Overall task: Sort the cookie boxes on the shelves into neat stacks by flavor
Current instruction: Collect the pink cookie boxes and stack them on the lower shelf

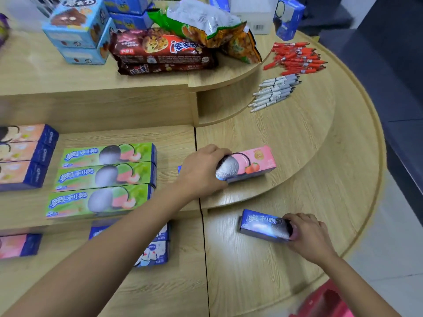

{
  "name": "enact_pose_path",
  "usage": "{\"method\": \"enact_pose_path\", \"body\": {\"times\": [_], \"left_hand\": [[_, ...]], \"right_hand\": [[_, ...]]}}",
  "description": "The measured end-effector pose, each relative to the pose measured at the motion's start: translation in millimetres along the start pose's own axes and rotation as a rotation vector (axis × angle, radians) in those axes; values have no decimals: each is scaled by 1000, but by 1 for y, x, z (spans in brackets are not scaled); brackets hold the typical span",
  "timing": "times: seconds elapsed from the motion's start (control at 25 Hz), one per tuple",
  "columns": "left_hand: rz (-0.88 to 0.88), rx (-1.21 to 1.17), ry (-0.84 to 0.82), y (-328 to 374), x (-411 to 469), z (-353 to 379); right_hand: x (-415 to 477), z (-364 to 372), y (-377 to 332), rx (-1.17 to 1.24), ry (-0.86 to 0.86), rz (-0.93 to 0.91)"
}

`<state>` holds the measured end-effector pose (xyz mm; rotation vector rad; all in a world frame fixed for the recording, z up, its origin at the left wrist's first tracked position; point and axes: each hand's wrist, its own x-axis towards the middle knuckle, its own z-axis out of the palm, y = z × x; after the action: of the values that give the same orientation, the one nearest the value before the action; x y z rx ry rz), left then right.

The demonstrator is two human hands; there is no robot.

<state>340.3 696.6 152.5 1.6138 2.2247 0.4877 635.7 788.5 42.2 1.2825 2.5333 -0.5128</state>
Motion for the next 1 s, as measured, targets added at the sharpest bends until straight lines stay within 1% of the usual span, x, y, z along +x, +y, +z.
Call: {"method": "enact_pose_path", "body": {"times": [0.12,0.24,0.32,0.48,0.64,0.8,1.0], "left_hand": [[21,-90,80,-10,-55,-17],[-41,-111,161,-29,-124,-30],[-113,-108,203,-46,-176,-33],[-313,-181,289,-91,-287,-31],[-462,-176,333,-148,-396,-33],[-530,-190,334,-218,-487,-39],[-524,-105,218,-302,-553,-53]], "right_hand": [[-14,-17,-22,-13,-24,-71],[-29,-23,-56,-57,-22,-178],[-39,-19,-84,-55,-28,-231],[-62,4,-152,13,-49,-347],[-88,38,-241,87,-86,-411],[-117,79,-336,114,-65,-420],[-136,111,-447,122,-63,-413]]}}
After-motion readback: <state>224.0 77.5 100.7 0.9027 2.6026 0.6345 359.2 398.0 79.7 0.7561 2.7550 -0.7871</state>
